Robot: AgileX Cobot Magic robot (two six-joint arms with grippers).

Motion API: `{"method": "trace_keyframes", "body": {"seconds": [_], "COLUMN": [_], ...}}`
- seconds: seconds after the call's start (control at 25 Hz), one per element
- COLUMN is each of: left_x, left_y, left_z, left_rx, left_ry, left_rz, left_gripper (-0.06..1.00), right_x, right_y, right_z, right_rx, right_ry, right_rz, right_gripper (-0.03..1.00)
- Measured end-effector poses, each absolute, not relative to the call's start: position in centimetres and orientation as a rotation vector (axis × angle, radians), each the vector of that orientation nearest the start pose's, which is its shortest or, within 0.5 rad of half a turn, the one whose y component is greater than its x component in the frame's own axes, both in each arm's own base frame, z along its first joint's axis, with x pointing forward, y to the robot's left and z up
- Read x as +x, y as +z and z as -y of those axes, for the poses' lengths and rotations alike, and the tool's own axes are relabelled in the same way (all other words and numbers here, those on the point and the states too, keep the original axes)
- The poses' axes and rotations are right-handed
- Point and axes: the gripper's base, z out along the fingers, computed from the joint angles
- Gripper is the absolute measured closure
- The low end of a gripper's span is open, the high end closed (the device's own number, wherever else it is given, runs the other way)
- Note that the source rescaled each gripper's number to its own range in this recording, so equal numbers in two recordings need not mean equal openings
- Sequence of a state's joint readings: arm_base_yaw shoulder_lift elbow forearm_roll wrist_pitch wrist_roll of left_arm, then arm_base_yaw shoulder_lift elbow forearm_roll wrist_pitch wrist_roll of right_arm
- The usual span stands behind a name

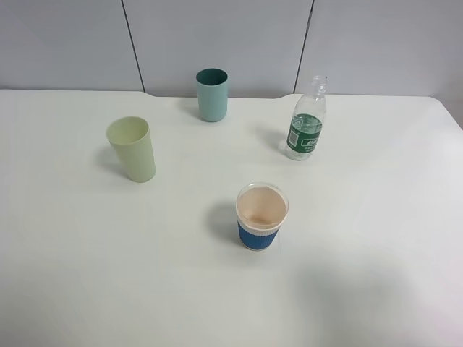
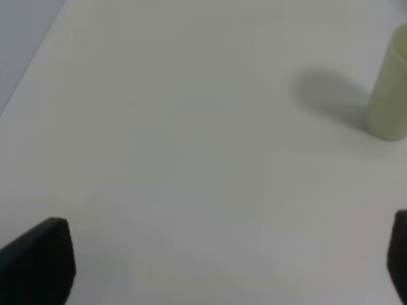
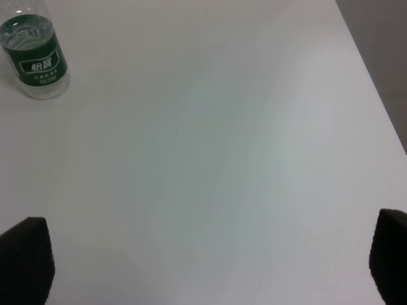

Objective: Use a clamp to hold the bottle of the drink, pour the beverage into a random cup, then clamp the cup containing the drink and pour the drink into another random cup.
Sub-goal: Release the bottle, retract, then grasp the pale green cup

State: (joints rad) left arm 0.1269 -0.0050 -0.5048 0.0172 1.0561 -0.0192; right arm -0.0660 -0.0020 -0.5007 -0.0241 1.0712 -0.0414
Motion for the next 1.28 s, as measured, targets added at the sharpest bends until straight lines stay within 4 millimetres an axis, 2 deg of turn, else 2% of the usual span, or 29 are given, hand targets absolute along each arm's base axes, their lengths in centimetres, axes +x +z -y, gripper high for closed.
{"method": "trace_keyframes", "body": {"seconds": [0.48, 0.64, 0.96, 1.28], "left_x": [-0.6, -0.5, 2.7, 6.6], "left_y": [27.9, 28.8, 30.1, 29.1], "left_z": [0.0, 0.2, 0.0, 0.7], "left_rx": [-0.142, -0.124, -0.075, 0.194], "left_ry": [0.085, 0.062, 0.019, -0.02], "left_rz": [-2.024, -1.964, -1.974, -2.178], "left_gripper": [-0.06, -0.06, -0.06, -0.06], "right_x": [-0.6, -0.6, -0.6, -0.6], "right_y": [27.7, 27.7, 27.7, 27.7], "right_z": [0.2, 0.2, 0.2, 0.2], "right_rx": [0.027, 0.027, 0.027, 0.027], "right_ry": [-0.096, -0.096, -0.096, -0.096], "right_rz": [-2.053, -2.053, -2.053, -2.053], "right_gripper": [-0.03, -0.03, -0.03, -0.03]}}
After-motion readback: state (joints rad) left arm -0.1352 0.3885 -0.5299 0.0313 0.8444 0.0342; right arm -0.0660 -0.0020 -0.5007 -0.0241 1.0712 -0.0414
